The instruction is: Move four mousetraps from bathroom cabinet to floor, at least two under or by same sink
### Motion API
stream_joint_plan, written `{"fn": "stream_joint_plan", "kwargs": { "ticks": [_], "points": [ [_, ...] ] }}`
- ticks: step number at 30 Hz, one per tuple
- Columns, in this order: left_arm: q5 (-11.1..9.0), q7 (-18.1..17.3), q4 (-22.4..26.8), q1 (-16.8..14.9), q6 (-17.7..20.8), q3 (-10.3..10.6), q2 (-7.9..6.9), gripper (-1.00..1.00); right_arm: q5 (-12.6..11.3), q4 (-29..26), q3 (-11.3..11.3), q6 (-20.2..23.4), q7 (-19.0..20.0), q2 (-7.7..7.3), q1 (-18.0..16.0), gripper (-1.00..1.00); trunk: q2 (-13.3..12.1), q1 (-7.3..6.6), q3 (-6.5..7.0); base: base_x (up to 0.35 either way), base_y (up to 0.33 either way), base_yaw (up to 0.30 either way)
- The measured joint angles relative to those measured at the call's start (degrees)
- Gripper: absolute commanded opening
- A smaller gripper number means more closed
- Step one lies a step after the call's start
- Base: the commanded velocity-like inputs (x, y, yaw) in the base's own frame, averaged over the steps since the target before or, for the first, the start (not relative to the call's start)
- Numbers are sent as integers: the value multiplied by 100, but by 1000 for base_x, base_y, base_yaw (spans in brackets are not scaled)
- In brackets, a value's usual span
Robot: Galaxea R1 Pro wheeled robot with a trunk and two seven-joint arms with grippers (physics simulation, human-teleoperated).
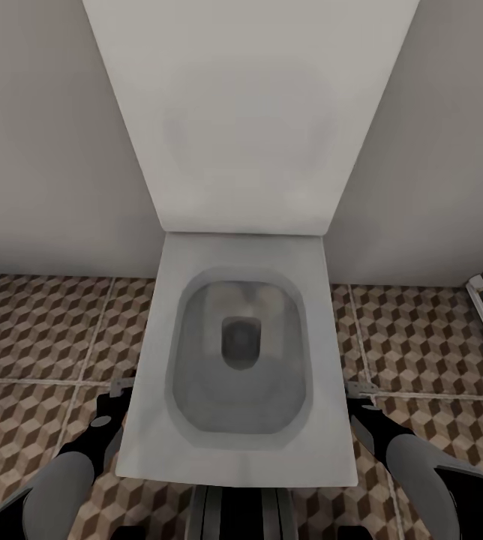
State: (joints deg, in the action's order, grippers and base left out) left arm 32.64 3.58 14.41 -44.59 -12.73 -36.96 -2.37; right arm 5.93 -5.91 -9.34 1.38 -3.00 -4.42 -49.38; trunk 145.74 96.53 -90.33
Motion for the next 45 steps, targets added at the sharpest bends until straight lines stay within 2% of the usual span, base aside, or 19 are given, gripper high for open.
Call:
{"fn": "stream_joint_plan", "kwargs": {
  "ticks": [25, 34, 45],
  "points": [
    [-8, 4, -27, 0, 11, 8, -42, -100, -2, -4, -4, -41, 0, -9, 0, 100, 0, 0, 0, 0, 0, 0],
    [-53, 9, -6, 0, 4, 7, -210, -100, -1, -4, -4, -42, 0, -9, 0, 100, 0, 0, 0, 0, 0, 0],
    [-35, 9, -13, 0, 4, 8, -245, -100, -2, -5, -4, -63, 0, -9, 0, 100, 0, 0, 0, 0, 0, 0]
  ]
}}
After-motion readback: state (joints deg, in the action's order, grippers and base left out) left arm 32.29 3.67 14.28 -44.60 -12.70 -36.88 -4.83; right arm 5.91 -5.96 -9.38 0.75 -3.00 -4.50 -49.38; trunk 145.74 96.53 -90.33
